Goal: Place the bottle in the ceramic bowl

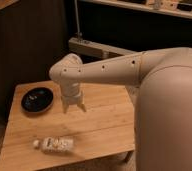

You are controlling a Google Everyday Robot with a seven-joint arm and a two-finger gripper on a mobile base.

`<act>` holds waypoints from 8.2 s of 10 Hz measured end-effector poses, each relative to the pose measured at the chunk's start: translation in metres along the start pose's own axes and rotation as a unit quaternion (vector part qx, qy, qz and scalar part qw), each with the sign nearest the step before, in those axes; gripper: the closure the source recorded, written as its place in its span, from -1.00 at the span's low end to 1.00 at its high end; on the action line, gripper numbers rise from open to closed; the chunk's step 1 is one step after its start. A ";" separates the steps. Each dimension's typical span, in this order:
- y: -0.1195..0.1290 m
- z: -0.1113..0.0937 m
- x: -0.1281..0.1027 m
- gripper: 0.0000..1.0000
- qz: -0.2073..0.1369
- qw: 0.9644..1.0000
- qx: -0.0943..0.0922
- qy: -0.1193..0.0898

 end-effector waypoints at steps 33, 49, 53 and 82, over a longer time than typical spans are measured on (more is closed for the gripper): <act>0.043 0.006 0.018 -0.30 -0.142 0.990 0.014 0.007; 0.121 -0.007 0.096 -0.30 -0.424 0.905 -0.022 -0.026; 0.142 0.016 0.149 -0.30 -0.484 0.874 -0.022 -0.042; 0.144 0.073 0.147 -0.30 -0.543 0.831 -0.080 -0.088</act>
